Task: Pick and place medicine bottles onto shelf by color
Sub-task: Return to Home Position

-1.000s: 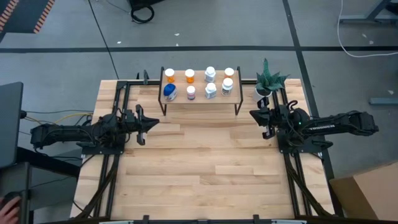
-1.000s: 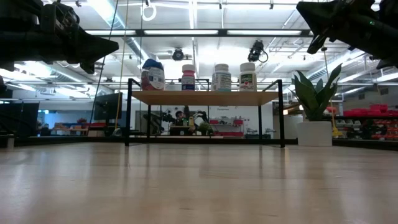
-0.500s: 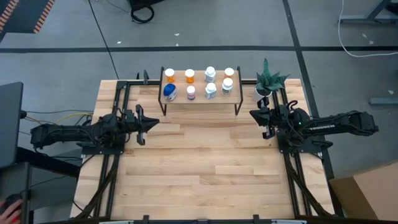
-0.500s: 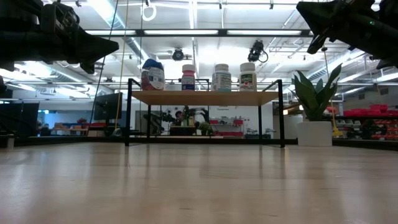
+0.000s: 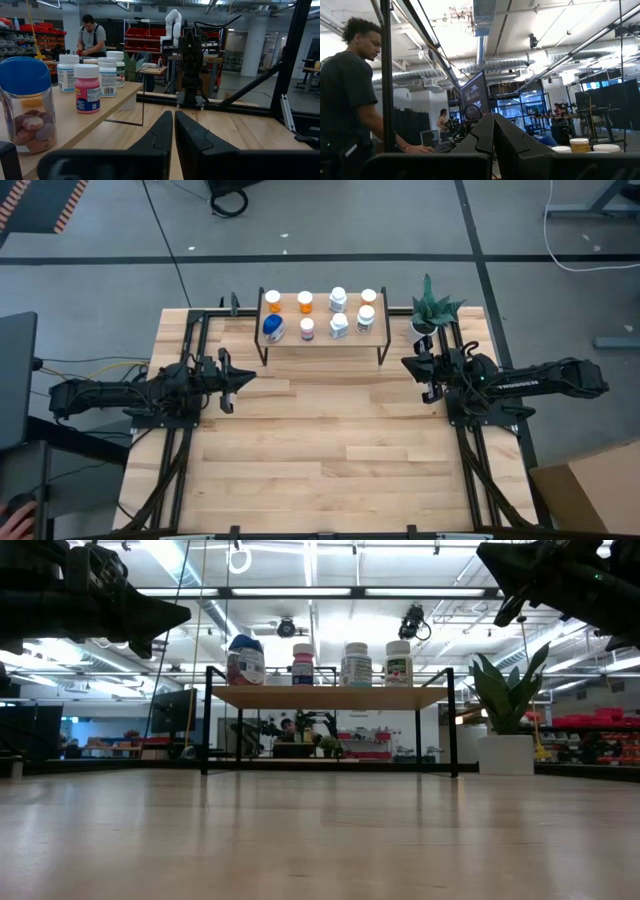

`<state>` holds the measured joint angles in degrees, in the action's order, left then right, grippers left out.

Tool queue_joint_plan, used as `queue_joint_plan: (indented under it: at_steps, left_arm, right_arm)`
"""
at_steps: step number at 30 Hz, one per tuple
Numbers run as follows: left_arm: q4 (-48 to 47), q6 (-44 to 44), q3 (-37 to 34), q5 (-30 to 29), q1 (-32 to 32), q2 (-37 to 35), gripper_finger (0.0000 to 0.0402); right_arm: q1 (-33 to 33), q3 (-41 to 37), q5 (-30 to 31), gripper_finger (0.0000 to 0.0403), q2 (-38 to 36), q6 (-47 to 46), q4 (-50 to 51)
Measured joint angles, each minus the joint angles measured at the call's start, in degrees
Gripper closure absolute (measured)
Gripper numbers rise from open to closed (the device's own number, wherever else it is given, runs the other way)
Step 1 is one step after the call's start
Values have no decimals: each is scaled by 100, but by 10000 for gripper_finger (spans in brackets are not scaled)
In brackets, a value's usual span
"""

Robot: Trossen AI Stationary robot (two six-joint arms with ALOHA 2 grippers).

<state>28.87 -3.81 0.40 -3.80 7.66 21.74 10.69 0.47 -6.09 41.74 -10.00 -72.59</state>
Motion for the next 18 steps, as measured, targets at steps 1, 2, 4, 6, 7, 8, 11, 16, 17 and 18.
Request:
queue_joint_plan:
  at_steps: [1, 2, 4, 6, 7, 8, 11, 16, 17, 18]
  left_arm:
    - [1, 2, 0, 0, -2, -1, 375]
    - [-1, 2, 0, 0, -2, -2, 373]
    - [1, 0, 0, 1, -2, -2, 370]
    - [1, 2, 0, 1, -2, -2, 367]
    - [0, 0, 0, 1, -1, -2, 366]
    - [1, 0, 0, 1, -2, -2, 366]
    - [1, 0, 0, 0, -1, -2, 368]
    - [-1, 0, 0, 1, -2, 0, 376]
    - [1, 0, 0, 1, -2, -2, 377]
    - [0, 2, 0, 1, -1, -2, 377]
  right_arm:
    - [0, 0, 0, 386, 0, 0, 0]
    - [-1, 0, 1, 386, 0, 2, 0]
    - [0, 0, 1, 386, 0, 2, 0]
    - [1, 0, 2, 386, 0, 1, 0]
    - [0, 0, 0, 386, 0, 1, 0]
    - [1, 0, 0, 386, 0, 2, 0]
    - [-1, 0, 0, 386, 0, 0, 0]
    - [0, 0, 2, 386, 0, 1, 0]
    - [0, 0, 1, 386, 0, 2, 0]
    - [0, 0, 0, 386, 0, 0, 0]
